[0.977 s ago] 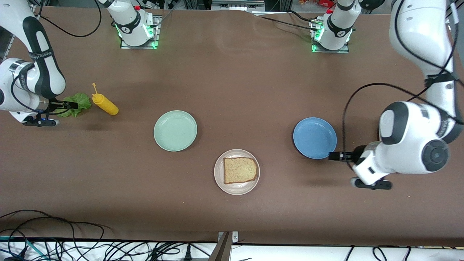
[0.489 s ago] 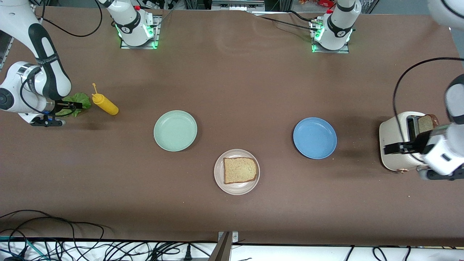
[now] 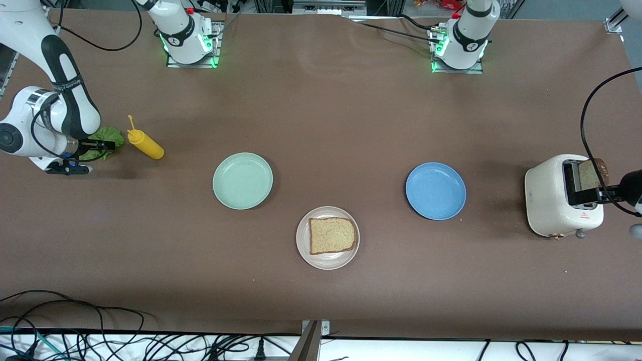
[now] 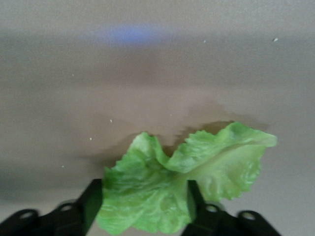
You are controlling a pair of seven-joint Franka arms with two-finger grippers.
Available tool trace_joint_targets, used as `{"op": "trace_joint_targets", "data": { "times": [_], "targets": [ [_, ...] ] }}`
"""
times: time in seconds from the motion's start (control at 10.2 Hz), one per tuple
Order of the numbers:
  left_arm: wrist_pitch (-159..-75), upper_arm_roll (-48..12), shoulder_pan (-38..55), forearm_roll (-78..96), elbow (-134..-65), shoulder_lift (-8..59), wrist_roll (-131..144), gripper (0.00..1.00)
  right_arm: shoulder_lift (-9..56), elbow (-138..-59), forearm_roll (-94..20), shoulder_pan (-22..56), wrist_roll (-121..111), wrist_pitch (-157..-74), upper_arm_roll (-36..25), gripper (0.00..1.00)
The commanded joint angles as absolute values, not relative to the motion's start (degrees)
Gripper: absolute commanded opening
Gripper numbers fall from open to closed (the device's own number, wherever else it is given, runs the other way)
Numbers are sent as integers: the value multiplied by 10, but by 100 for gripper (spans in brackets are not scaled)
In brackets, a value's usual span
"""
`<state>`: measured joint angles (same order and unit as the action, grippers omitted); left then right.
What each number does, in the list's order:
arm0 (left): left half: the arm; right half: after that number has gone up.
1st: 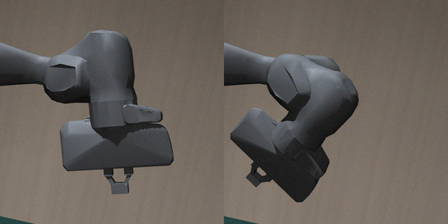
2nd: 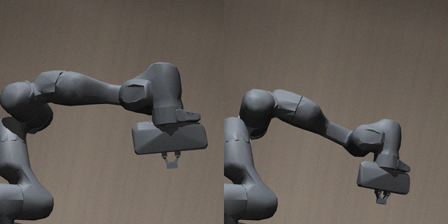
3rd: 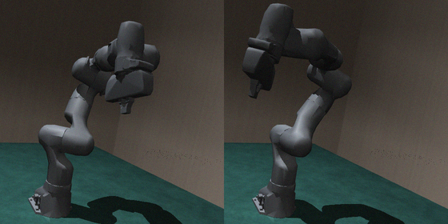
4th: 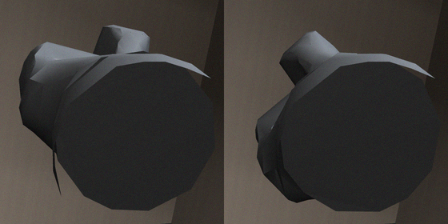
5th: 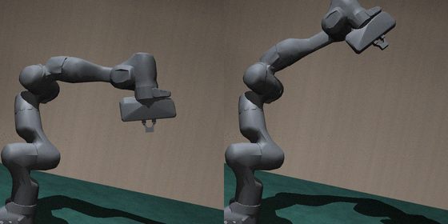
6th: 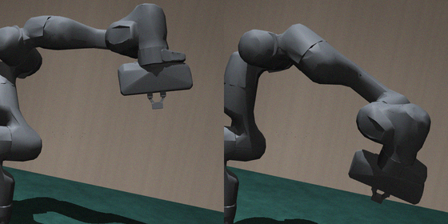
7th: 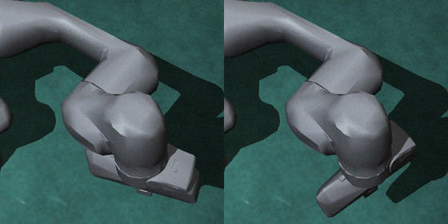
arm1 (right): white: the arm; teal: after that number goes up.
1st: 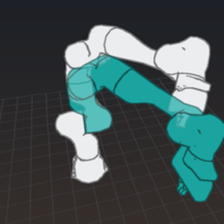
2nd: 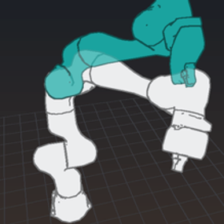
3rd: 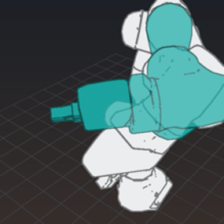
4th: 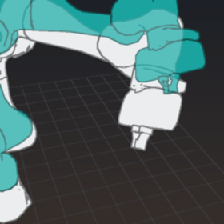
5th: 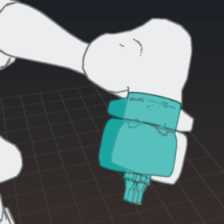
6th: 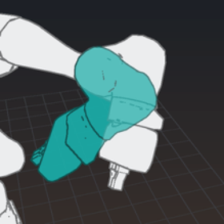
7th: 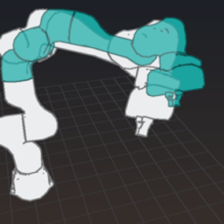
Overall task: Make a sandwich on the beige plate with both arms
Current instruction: 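Release the bread on the beige plate while the right gripper reaches the lettuce, then grasp the green lettuce leaf with the right gripper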
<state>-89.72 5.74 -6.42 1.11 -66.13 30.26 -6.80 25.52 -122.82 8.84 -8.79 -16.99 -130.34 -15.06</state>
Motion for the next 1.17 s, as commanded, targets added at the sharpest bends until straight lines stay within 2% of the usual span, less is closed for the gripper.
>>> {"op": "trace_joint_targets", "data": {
  "times": [0.0, 0.2, 0.29, 0.59, 0.68, 0.78, 0.88, 1.08],
  "targets": [
    [-893, 79, -64, -7, -676, 292, -116, 100, 255, -1233, 98, -93, -178, -1310, -150, 30],
    [-890, 84, -89, -4, -683, 292, -122, 100, 257, -1233, 97, -93, -178, -1310, -150, 14],
    [-895, 79, -117, 4, -692, 292, -126, 100, 258, -1233, 96, -93, -178, -1310, -150, 2],
    [-960, 79, -123, 4, -784, 251, -152, 100, 256, -1231, 93, -92, -176, -1308, -150, 0],
    [-1013, 79, -128, 4, -855, 220, -153, 100, 251, -1227, 93, -92, -173, -1303, -149, 0],
    [-1099, 79, -131, 4, -940, 180, -152, 100, 238, -1212, 93, -91, -168, -1269, -148, 0],
    [-1126, 79, -130, 1, -972, 166, -152, 100, 233, -1179, 91, -86, -165, -1215, -146, 0],
    [-1140, 79, -132, 3, -981, 164, -153, 100, 232, -1109, 91, -84, -158, -1123, -138, 0]
  ]
}}
